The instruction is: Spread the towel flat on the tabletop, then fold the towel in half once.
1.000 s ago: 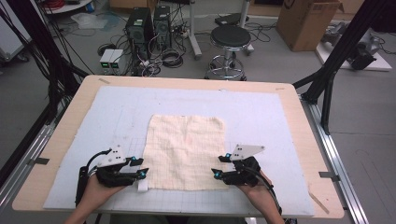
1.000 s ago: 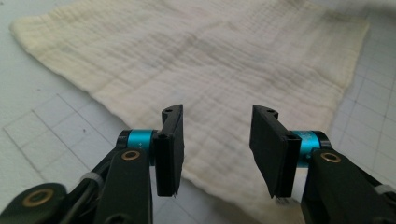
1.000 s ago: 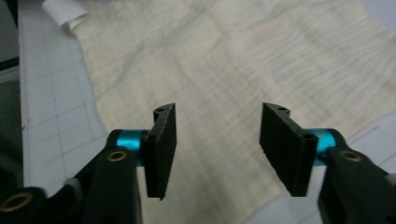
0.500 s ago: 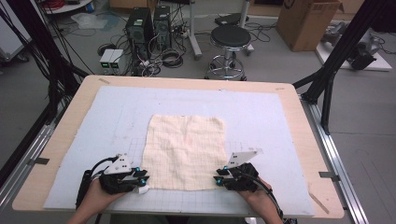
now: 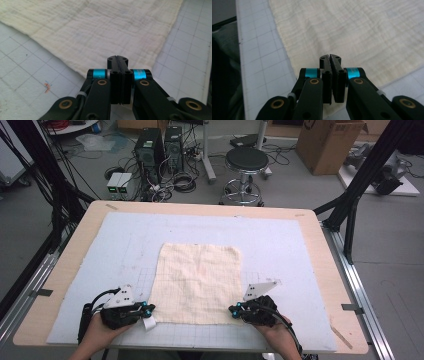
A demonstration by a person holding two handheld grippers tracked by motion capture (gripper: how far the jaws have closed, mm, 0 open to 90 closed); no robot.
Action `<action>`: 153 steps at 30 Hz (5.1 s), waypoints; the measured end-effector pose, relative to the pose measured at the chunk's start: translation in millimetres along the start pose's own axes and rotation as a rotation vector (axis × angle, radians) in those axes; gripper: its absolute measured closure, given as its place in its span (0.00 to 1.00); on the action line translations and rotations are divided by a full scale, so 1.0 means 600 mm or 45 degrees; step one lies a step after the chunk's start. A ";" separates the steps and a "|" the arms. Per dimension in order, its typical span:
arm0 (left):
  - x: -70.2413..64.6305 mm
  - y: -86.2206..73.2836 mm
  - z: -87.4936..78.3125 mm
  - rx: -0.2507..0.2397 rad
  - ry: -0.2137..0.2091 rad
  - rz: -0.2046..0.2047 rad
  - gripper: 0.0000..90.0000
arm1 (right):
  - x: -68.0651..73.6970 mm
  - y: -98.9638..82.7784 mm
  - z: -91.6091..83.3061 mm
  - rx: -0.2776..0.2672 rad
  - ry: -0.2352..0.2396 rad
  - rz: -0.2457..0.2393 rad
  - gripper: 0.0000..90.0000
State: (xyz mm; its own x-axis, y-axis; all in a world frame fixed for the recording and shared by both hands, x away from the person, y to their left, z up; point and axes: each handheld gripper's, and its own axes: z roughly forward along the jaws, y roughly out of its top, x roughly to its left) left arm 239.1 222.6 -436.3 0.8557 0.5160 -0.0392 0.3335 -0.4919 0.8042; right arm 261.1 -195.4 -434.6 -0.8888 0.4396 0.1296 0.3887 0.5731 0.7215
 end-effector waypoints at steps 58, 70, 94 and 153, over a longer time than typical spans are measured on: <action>0.020 0.005 -0.018 -0.148 0.130 -0.166 0.35 | -0.023 0.005 -0.037 -0.233 -0.160 0.105 0.27; 0.022 0.003 -0.018 -0.162 0.148 -0.158 0.34 | -0.023 0.006 -0.035 -0.223 -0.165 0.088 0.28; 0.063 0.044 -0.008 -0.167 0.154 -0.220 0.45 | -0.084 0.038 -0.035 -0.186 -0.262 0.134 0.29; 0.237 0.123 0.165 0.049 0.459 -0.536 0.94 | -0.281 0.113 0.065 0.045 -0.315 0.433 0.95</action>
State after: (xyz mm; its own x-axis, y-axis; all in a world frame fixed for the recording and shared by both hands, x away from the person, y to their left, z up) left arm 424.7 190.3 -441.2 0.4578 0.8778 -0.1414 0.6374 -0.2132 0.7404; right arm 446.6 -203.5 -434.2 -0.6251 0.7581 0.1860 0.6617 0.3883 0.6413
